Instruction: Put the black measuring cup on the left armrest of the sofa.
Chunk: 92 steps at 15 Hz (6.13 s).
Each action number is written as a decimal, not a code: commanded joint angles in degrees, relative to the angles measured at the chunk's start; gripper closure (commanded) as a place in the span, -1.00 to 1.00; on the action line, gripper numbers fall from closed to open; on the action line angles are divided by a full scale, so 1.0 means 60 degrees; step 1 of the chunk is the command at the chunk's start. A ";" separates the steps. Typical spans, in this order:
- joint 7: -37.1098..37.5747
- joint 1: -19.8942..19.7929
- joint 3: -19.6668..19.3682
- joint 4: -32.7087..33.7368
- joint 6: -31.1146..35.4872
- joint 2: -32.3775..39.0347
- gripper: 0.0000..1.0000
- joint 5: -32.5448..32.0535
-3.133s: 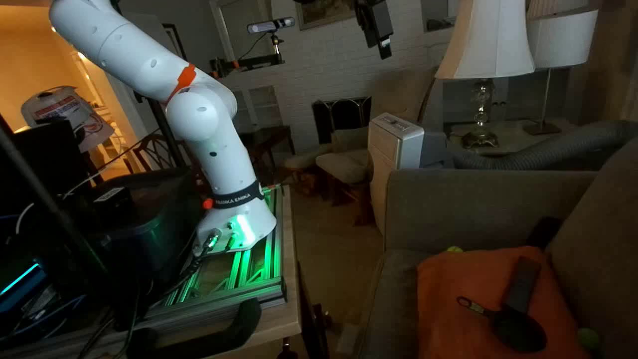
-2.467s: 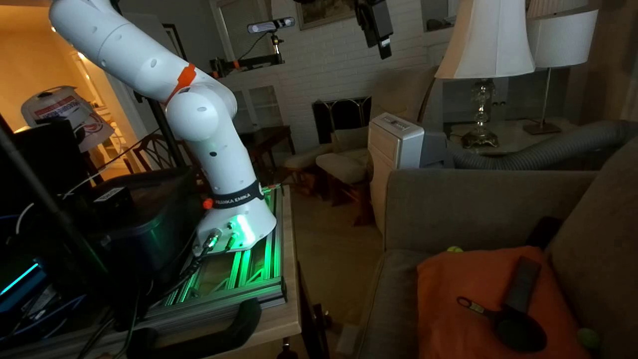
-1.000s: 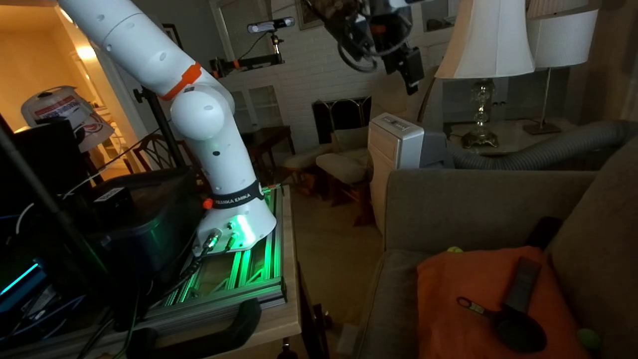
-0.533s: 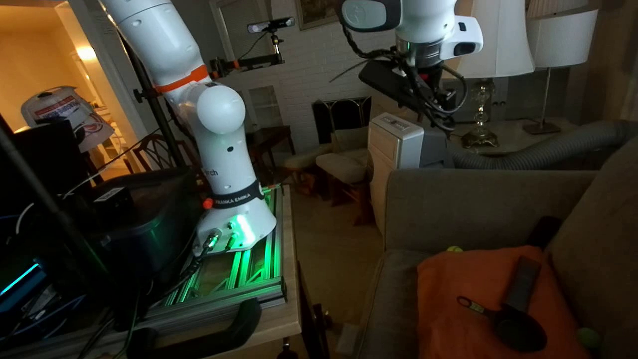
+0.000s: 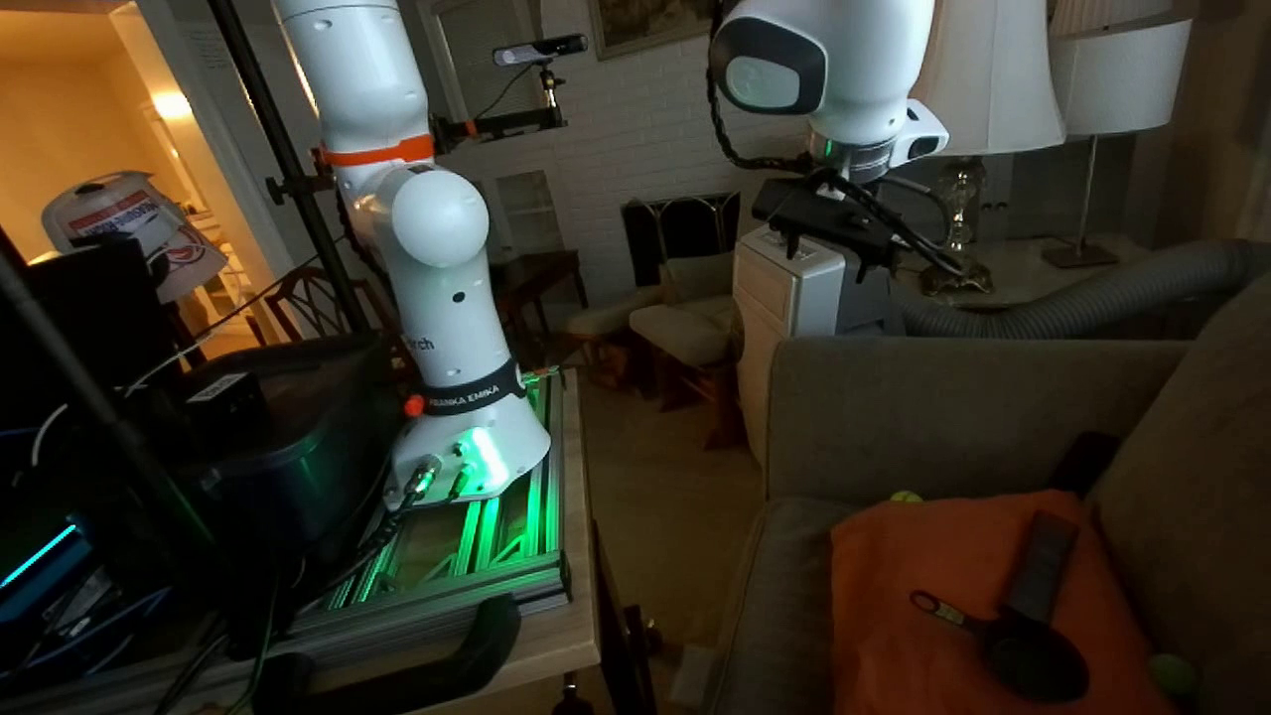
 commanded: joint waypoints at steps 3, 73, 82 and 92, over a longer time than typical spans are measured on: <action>-0.0055 -0.1966 0.1869 0.0052 0.0006 0.0041 -1.00 -0.0038; -0.4419 -0.3040 0.7203 0.9550 0.8067 1.4263 -1.00 0.4084; -0.4470 -0.3254 0.7443 0.9949 0.8589 1.4330 -0.48 0.3707; -0.4102 -0.3311 0.7397 0.9852 0.8574 1.4301 0.85 0.3690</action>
